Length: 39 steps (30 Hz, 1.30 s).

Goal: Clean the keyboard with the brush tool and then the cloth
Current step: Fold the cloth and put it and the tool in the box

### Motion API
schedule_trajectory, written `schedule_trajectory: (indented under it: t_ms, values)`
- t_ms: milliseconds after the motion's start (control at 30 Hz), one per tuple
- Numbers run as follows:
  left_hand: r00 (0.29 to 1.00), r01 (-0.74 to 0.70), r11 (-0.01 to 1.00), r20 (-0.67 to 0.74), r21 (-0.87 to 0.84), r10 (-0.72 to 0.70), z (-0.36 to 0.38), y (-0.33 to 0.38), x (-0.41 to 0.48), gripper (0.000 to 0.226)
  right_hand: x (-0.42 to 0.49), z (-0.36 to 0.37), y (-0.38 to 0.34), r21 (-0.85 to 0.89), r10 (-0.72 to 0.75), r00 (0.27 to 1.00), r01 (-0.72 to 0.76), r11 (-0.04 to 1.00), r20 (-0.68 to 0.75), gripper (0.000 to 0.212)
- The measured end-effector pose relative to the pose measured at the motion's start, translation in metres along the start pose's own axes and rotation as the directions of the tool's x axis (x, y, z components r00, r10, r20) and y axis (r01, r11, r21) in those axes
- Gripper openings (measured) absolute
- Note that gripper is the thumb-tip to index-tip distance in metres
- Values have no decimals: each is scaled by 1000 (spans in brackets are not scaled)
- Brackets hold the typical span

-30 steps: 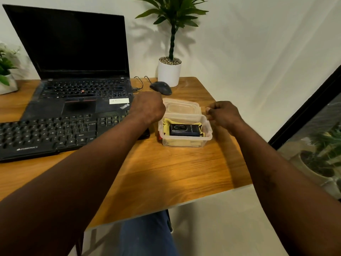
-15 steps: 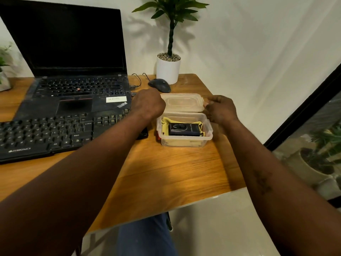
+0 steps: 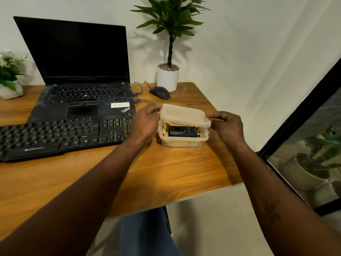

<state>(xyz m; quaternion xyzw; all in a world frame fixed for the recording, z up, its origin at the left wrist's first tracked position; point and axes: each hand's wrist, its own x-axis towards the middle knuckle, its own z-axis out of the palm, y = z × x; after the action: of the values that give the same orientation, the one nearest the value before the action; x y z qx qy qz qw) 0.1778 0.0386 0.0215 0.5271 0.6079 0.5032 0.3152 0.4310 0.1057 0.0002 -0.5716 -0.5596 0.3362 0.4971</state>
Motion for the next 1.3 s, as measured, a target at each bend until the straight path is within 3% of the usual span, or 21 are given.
schedule_trajectory:
  t_ms: [67,133,300,467,633,833,967,1133,1300]
  values:
    - [999,33,997,39,-66,-30,3,-13,-15,49,-15,1,15,31,21,1000,-21,999,14,20]
    - [999,15,999,45,-30,-13,6,-13,-26,58,-24,2,23,176,41,999,-45,983,29,21]
    - [997,-73,985,-20,154,77,9,-10,-34,47,-44,9,24,364,27,1000,-25,931,0,22]
    - [994,-63,973,-76,223,82,7,-9,-35,56,-65,18,21,201,-125,982,152,968,-142,20]
    - [996,-16,974,-87,226,36,10,-11,-37,52,-76,16,21,189,-114,977,148,971,-179,17]
    - [997,-32,963,-54,267,48,11,-6,-37,50,-77,18,19,3,-142,965,146,989,-219,22]
    - [989,-140,869,17,474,150,8,-5,-32,43,-75,23,18,-94,-200,954,183,979,-221,25]
    - [980,-192,758,88,623,176,11,-7,-33,41,-72,25,21,-141,-196,955,168,976,-223,25]
    - [975,-178,709,23,682,223,13,-18,-40,51,-73,26,16,-183,-222,957,188,965,-184,30]
